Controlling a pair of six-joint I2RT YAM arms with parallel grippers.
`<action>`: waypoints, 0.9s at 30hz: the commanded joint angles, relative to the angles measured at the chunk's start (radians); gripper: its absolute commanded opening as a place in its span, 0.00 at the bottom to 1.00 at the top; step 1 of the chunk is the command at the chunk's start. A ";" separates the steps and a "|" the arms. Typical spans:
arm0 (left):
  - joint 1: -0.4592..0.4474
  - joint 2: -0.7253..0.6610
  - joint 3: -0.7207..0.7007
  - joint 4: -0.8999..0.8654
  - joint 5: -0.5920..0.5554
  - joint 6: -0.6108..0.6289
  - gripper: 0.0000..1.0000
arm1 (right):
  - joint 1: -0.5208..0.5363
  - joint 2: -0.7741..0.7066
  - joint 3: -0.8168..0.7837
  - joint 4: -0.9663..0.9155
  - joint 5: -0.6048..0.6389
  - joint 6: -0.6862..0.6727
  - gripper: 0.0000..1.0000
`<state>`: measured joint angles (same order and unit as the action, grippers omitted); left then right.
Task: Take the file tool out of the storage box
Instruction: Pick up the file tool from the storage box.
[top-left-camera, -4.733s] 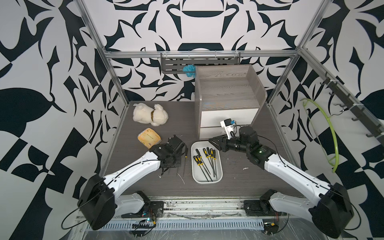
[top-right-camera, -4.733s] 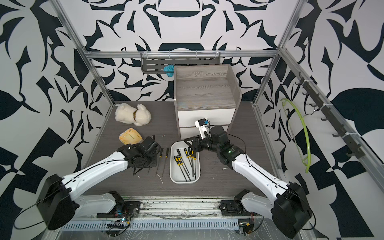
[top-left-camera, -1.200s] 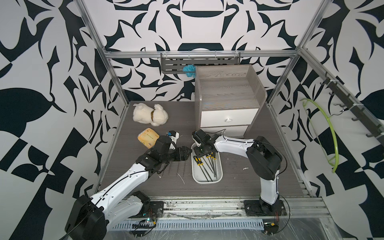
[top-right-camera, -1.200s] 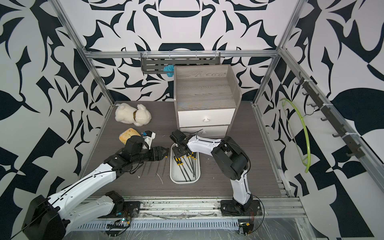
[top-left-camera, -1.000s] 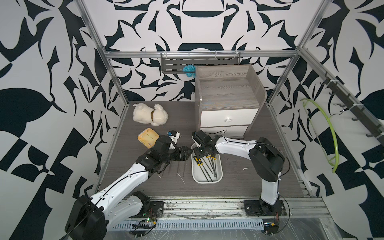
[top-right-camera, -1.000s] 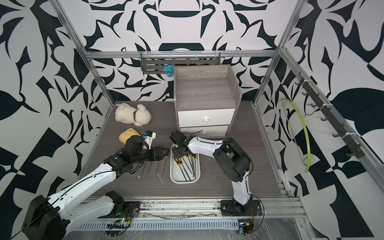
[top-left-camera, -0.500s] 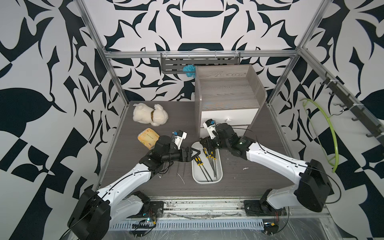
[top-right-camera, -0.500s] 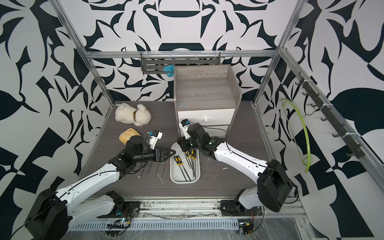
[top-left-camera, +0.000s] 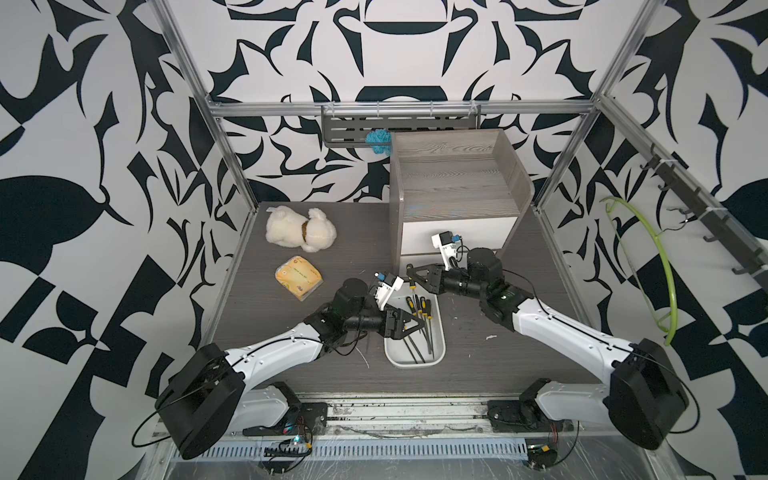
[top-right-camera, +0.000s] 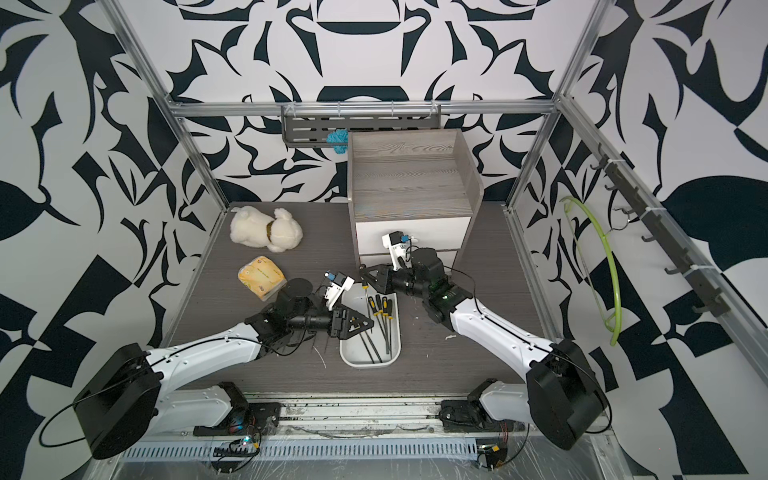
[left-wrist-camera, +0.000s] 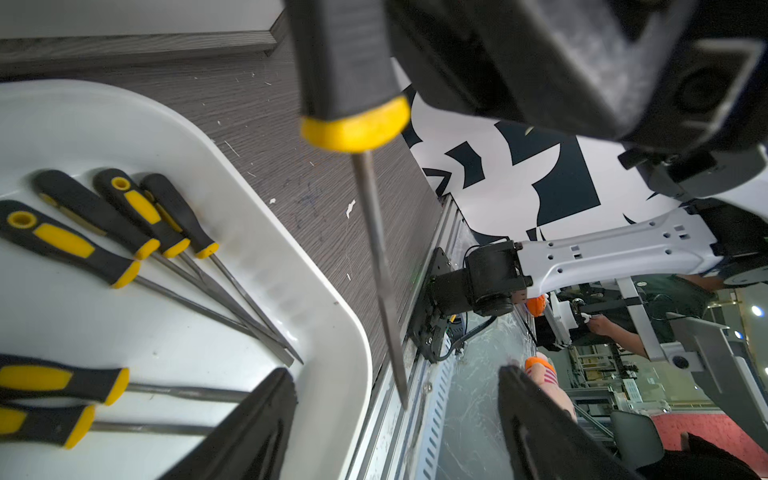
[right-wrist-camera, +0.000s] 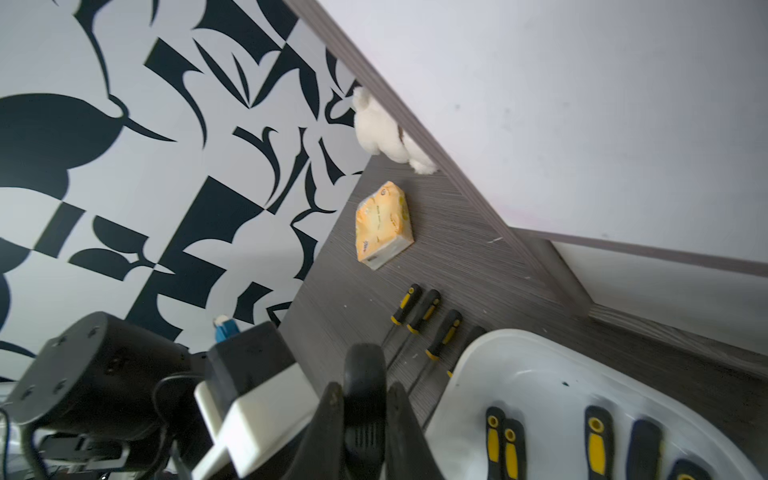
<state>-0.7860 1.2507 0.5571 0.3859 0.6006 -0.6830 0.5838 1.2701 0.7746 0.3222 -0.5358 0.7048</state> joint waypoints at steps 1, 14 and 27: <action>-0.004 0.014 0.030 0.025 -0.011 0.028 0.79 | -0.003 -0.029 -0.020 0.169 -0.028 0.066 0.00; -0.012 0.016 0.029 0.057 -0.003 0.000 0.36 | 0.002 -0.041 -0.114 0.327 0.036 0.101 0.00; -0.012 0.076 0.044 0.057 0.036 -0.013 0.35 | 0.005 -0.138 -0.167 0.305 0.124 0.046 0.00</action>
<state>-0.7937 1.3293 0.5774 0.4301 0.6128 -0.7044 0.5842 1.1725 0.5961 0.5926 -0.4423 0.7860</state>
